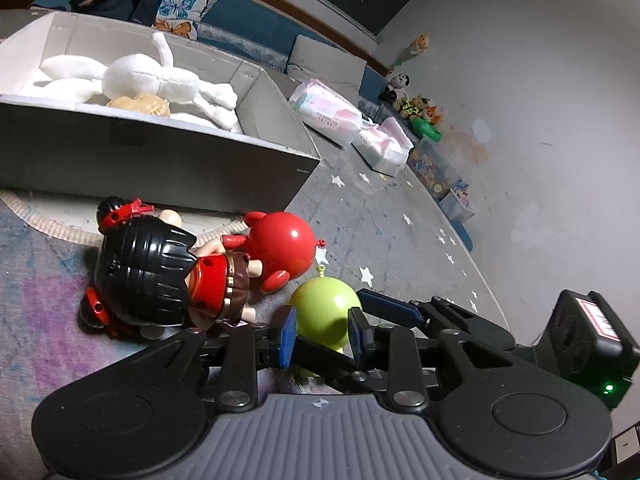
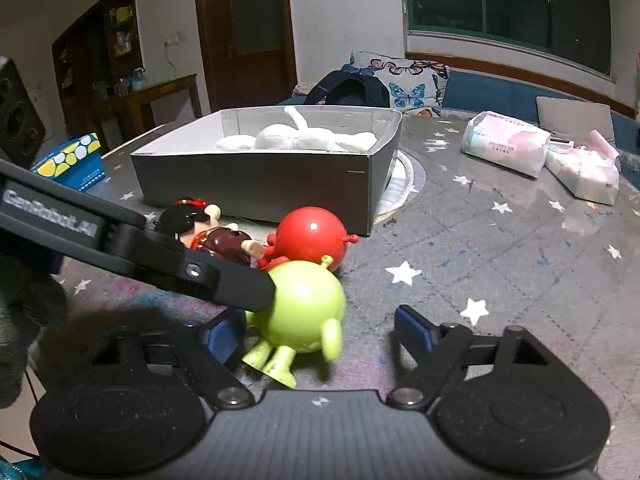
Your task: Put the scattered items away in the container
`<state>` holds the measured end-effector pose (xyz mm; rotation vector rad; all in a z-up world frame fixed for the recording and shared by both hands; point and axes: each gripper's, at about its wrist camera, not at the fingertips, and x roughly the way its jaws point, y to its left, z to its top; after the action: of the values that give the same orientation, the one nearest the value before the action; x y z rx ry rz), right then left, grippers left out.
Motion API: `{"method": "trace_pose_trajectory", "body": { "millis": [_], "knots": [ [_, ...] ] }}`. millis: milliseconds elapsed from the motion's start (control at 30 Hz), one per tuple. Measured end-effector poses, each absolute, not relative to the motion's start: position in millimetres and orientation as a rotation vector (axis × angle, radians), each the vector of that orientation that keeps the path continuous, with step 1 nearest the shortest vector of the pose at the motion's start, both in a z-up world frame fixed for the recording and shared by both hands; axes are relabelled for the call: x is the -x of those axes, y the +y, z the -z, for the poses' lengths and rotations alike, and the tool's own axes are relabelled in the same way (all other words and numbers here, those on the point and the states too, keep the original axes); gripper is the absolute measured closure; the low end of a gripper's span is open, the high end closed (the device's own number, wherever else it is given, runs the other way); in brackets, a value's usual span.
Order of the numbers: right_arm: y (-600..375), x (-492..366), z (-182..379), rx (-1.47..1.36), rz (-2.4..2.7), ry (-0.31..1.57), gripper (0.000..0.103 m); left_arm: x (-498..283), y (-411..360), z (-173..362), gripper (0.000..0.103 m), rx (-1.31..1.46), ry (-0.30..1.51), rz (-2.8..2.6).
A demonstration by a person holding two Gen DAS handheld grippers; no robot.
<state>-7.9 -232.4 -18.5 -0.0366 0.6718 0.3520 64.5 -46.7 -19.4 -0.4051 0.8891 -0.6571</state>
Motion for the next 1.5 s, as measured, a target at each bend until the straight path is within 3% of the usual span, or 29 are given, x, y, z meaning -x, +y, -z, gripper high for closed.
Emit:
{"method": "trace_pose_trajectory", "body": {
  "millis": [467, 767, 1033, 1500],
  "knots": [
    [-231, 10, 17, -0.001, -0.382, 0.690, 0.054, -69, -46, 20, 0.073, 0.433, 0.885, 0.656],
    [-230, 15, 12, 0.005, -0.376, 0.676, 0.055, -65, -47, 17, 0.074, 0.447, 0.868, 0.681],
    [-231, 11, -25, 0.067, -0.378, 0.573, 0.055, -68, -46, -21, 0.074, 0.447, 0.756, 0.700],
    [-208, -96, -63, 0.149, -0.451, 0.535, 0.055, -164, -25, -49, 0.074, 0.498, 0.690, 0.606]
  ]
}}
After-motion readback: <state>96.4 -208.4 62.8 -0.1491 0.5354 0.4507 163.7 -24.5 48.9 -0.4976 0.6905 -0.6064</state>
